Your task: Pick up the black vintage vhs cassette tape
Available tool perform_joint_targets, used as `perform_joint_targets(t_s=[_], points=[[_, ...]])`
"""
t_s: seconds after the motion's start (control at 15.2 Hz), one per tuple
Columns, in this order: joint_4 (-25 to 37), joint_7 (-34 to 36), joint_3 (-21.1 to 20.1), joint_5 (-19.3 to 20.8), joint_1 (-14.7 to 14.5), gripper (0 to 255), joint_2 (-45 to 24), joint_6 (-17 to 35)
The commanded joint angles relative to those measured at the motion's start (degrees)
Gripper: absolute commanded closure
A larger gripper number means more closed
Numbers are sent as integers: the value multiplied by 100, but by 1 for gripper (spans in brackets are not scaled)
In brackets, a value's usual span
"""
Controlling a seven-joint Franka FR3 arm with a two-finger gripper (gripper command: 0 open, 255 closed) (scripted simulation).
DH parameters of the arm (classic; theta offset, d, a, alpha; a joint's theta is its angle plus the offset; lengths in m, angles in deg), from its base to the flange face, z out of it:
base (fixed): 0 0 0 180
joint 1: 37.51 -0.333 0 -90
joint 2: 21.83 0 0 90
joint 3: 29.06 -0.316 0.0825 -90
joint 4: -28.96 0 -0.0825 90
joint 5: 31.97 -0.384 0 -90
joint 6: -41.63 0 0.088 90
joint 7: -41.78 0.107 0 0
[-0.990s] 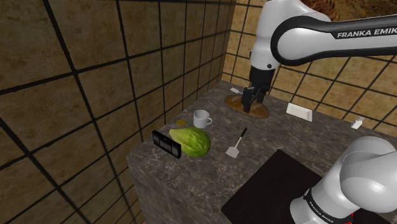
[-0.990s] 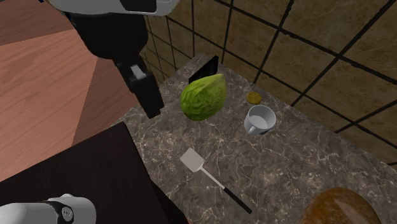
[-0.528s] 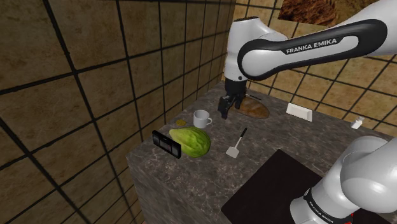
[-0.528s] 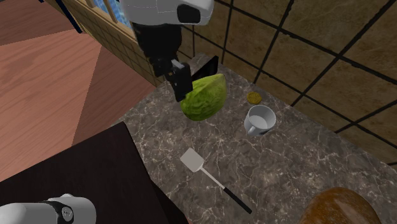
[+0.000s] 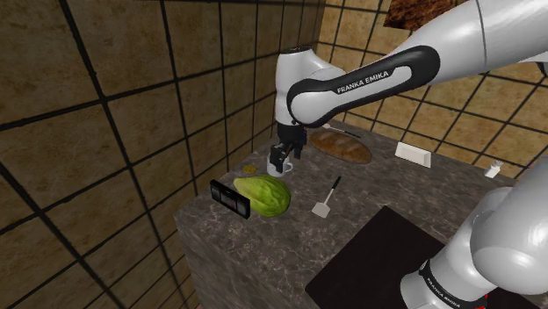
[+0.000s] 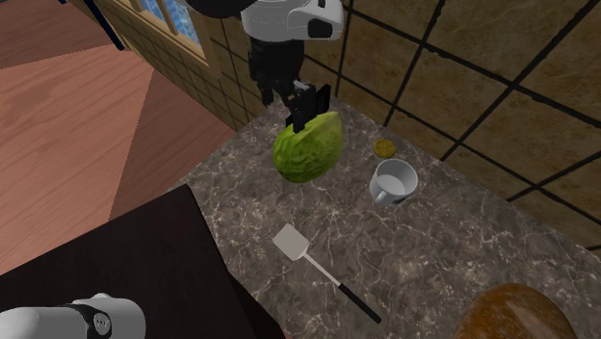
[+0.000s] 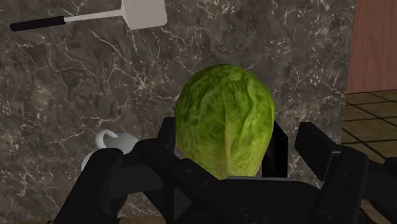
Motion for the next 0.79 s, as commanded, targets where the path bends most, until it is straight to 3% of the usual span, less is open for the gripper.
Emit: perform_joint_targets(t_s=[0.0, 0.73], points=[[293, 53, -43, 95, -38, 0, -462, 158], [2436, 299, -118, 630, -476, 0, -2907, 380]])
